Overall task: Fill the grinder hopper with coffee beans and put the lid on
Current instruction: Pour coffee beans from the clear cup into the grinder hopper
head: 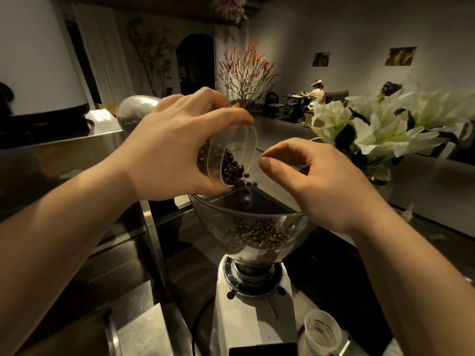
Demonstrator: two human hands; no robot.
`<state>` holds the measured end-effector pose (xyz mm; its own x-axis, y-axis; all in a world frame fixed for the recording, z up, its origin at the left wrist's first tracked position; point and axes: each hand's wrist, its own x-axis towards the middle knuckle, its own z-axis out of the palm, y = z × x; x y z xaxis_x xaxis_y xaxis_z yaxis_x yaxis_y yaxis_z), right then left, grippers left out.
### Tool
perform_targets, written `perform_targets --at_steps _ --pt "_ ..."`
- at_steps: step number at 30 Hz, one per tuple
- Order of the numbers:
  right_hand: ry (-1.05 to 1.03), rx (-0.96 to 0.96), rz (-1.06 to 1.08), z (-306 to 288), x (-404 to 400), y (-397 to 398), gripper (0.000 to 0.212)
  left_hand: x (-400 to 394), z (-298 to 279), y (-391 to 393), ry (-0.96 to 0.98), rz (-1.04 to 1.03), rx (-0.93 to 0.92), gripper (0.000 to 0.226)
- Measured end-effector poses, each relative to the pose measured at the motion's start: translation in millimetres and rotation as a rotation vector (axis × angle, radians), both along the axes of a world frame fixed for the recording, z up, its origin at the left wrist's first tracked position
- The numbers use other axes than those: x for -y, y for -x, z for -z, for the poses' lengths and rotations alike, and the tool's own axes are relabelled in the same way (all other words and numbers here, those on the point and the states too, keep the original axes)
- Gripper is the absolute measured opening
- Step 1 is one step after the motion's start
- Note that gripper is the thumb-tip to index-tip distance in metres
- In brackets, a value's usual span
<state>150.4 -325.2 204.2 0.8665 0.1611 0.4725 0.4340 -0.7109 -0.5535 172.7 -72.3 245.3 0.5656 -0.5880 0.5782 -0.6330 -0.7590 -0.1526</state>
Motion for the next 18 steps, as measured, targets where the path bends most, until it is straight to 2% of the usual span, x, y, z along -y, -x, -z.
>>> perform_targets --at_steps 4,18 --pt "-0.007 -0.003 0.001 -0.9 0.2 1.0 0.049 -2.3 -0.9 -0.8 0.043 -0.008 -0.012 0.094" --pt "-0.013 -0.002 -0.005 -0.9 -0.6 0.5 0.046 -1.7 -0.2 -1.7 0.014 -0.023 0.003 0.092"
